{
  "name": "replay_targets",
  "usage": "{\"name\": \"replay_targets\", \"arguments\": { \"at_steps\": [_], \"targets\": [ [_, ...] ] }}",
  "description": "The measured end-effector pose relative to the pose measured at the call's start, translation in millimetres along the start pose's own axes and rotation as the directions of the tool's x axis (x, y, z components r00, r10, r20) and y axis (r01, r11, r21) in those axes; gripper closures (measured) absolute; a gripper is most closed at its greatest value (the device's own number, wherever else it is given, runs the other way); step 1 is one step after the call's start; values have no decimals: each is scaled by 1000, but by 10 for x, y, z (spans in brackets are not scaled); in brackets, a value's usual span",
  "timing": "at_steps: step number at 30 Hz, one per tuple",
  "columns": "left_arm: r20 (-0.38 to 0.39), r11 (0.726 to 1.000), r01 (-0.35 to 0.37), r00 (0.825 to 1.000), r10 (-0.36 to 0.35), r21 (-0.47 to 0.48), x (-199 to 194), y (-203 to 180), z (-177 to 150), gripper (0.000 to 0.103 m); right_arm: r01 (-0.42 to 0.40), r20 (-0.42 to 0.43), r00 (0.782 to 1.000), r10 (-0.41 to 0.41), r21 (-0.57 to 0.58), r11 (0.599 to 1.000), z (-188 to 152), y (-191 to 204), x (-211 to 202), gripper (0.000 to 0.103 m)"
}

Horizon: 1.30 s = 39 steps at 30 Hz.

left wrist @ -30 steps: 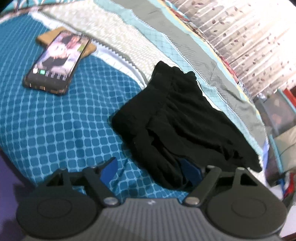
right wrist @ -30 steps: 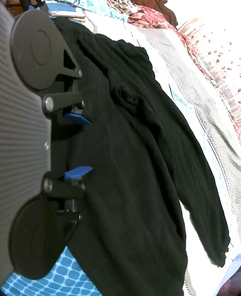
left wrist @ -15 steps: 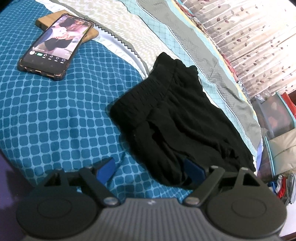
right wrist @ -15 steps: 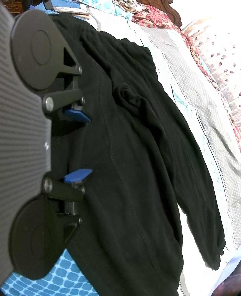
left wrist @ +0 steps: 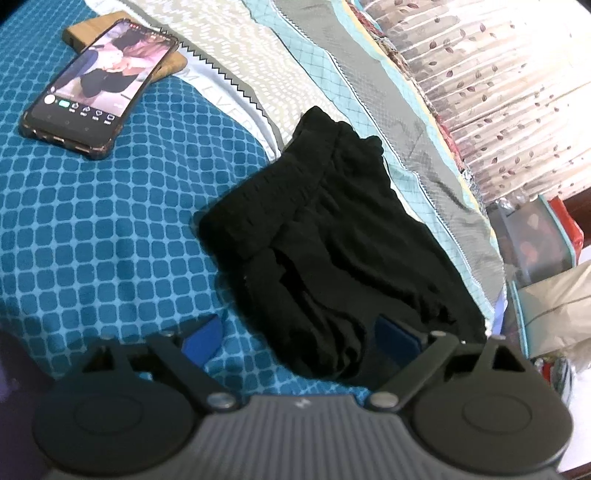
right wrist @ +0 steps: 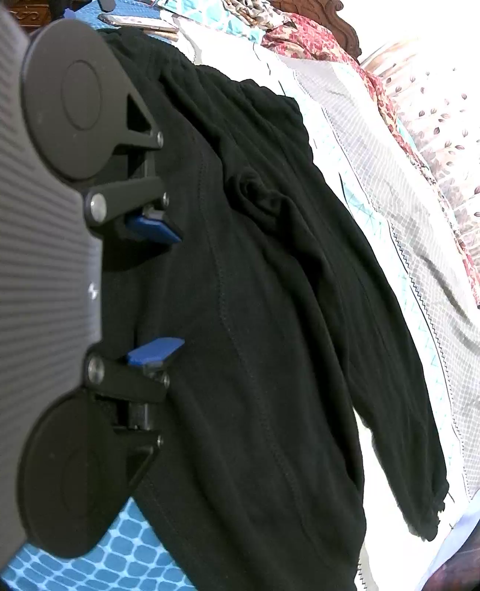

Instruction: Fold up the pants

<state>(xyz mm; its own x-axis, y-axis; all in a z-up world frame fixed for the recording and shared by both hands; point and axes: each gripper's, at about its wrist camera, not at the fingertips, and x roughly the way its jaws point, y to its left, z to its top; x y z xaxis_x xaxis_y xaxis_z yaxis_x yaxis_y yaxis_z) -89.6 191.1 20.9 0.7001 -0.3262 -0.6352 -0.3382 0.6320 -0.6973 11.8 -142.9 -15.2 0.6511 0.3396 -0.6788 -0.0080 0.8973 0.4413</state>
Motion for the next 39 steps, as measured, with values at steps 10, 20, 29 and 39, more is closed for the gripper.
{"name": "replay_targets", "arguments": {
  "at_steps": [10,20,29,39],
  "targets": [
    [-21,1000,26,999,-26,11,153,-92,49,8,-51,44,998,55,-73,996,-41,229,-156,44],
    [-23,1000,23,999,-24,-9,225,-32,131,8,-165,-5,986,169,-256,952,-95,681,-130,45],
    [-43,1000,4,999,-4,-9,391,-73,230,32,-333,-169,943,288,-424,842,-207,1099,-54,44],
    [-53,999,-30,998,28,-24,467,-89,245,64,-198,-166,980,109,-758,622,-558,1264,-28,34]
  ]
}}
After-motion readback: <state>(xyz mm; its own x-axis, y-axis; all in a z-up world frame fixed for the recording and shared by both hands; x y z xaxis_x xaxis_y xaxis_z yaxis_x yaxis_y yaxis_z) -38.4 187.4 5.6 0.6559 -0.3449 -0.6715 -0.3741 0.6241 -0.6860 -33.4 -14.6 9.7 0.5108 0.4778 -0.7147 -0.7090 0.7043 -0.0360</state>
